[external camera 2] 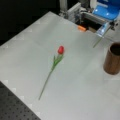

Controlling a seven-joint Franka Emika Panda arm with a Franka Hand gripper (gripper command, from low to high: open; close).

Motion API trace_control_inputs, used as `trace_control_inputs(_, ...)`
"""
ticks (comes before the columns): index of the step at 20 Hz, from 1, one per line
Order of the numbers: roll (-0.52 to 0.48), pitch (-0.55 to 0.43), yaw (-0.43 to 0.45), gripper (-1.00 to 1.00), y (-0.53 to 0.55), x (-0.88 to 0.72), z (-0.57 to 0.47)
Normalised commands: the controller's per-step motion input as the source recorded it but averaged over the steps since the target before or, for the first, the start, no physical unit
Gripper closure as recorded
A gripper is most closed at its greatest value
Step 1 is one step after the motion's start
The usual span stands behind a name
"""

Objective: Flower insertion into a vase

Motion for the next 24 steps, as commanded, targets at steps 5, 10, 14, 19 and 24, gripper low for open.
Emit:
trace_control_inputs(5,0.056,-0.093,-0.109,1.0,0.37,-0.55,-0.11)
trace_control_inputs(10,0.099,-0.052,-0.13,1.0,0.17,-0.35,-0.13)
trace_control_inputs(14,0.112,0.017,-0.109,1.0,0.04,-0.23,-0.14)
trace_control_inputs(19,0.061,0.308,-0.117,1.0,-0.04,-0.17,-0.09)
trace_control_inputs(24,-0.009,0.605,-0.139,1.0,-0.03,0.06,0.03)
